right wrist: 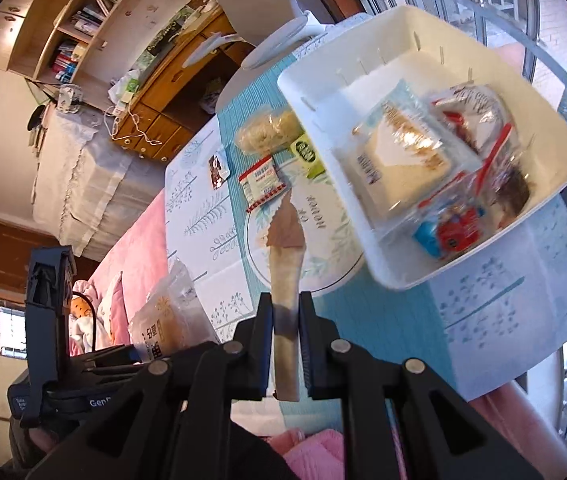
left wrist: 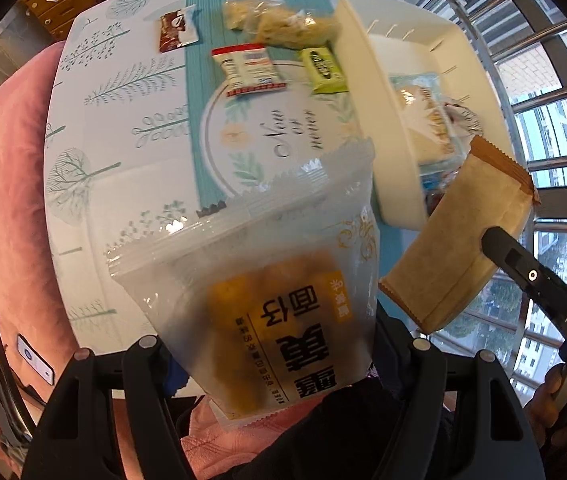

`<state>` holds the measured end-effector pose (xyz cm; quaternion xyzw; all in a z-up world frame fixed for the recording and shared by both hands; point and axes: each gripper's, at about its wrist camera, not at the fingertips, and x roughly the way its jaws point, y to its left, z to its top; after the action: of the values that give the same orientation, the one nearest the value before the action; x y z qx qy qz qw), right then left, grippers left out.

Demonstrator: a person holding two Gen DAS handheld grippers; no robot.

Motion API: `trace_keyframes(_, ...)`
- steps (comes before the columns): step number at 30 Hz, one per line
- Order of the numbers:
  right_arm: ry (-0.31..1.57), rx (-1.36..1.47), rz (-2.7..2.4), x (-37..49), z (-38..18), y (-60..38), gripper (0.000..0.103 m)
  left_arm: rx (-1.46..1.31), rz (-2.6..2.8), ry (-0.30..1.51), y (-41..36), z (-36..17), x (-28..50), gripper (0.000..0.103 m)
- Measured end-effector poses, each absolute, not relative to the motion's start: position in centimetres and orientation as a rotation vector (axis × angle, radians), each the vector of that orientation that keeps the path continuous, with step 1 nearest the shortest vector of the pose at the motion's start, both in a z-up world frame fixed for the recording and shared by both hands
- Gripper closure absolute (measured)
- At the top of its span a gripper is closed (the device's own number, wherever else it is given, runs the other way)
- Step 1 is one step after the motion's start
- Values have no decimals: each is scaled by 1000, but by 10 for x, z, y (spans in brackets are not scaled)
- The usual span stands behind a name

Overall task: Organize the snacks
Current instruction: 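Lift the snack bag with the left gripper while the right lifts the tan wafer toward the tray, then lower the snack bag and tan wafer into the white tray and open both grippers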

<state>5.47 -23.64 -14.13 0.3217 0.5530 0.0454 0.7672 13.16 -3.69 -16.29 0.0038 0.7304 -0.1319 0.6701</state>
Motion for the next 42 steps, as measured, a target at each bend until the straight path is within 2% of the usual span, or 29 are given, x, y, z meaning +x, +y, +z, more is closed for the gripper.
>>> trace_keyframes(16, 1189, 640, 116, 68, -130, -349, 91, -91, -280, 1550, -131, -146, 132, 31)
trace_keyframes(36, 1242, 592, -9, 86, -146, -445, 90, -154, -326, 1480, -220, -162, 161, 30)
trace_keyframes(40, 1252, 609, -8, 87, -152, -452, 87, -175, -335, 1465, -227, -165, 164, 22)
trace_keyframes(42, 1254, 619, 0, 87, -153, -454, 78, -185, -346, 1453, -228, -164, 165, 22)
